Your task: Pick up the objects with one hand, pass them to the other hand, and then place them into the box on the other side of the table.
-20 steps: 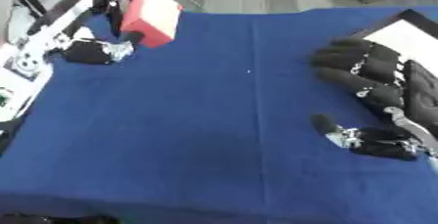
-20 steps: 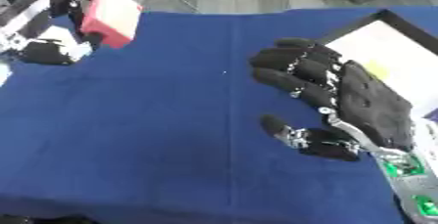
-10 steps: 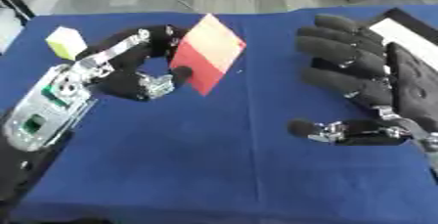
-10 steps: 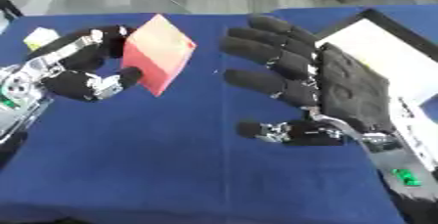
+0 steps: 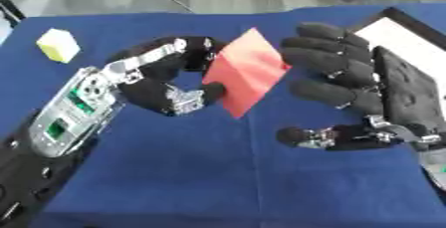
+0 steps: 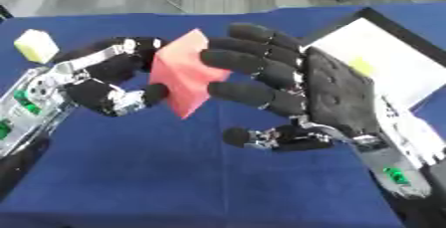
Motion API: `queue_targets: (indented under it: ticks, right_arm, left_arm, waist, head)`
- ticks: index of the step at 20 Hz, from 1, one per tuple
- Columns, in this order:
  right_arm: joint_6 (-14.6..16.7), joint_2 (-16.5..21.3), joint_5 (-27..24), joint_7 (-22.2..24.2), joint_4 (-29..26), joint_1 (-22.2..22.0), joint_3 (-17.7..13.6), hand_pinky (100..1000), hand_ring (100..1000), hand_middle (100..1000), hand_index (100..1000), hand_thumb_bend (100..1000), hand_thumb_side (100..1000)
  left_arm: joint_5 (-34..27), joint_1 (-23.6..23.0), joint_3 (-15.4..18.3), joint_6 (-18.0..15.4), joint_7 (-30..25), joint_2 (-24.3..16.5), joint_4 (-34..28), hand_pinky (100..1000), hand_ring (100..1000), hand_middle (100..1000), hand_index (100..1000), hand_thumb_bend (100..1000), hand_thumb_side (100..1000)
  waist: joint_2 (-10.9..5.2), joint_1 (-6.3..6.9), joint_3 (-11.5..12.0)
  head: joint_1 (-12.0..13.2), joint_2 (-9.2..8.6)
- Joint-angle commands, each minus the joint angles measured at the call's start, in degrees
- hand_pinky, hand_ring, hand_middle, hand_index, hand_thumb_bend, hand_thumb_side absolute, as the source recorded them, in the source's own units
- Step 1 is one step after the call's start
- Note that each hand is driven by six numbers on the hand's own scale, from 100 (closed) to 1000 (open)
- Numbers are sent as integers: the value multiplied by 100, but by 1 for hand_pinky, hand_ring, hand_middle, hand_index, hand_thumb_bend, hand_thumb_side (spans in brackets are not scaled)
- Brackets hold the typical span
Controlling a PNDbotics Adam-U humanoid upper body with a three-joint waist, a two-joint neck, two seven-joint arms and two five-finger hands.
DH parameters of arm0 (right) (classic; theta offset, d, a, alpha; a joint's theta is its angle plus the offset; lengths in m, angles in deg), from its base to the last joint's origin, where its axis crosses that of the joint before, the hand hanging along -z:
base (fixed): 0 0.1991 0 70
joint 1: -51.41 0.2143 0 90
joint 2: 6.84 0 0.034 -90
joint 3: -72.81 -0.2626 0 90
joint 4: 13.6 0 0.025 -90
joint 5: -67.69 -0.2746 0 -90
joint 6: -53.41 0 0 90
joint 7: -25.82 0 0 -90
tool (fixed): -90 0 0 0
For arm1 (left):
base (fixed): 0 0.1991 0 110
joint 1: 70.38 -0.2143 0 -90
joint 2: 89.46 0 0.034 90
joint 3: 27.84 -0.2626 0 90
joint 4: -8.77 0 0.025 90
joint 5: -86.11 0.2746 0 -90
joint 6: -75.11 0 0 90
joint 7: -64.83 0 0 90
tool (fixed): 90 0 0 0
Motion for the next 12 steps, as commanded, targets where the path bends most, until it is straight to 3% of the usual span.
queue_targets:
  ticks: [1, 12]
  right_arm:
    - [94, 133, -177, 107, -121, 126, -15, 951, 941, 980, 985, 452, 100]
    - [154, 107, -271, 416, -121, 164, -6, 951, 931, 977, 985, 435, 100]
  left_arm:
    - [229, 170, -109, -70, -188, -74, -192, 737, 399, 356, 492, 100, 325]
    - [1157, 313, -387, -369, -550, -70, -260, 730, 404, 360, 495, 100, 252]
  waist:
    - [-89, -16, 4]
    - [-87, -8, -29]
  head:
    - [-4, -14]
    - [6, -14]
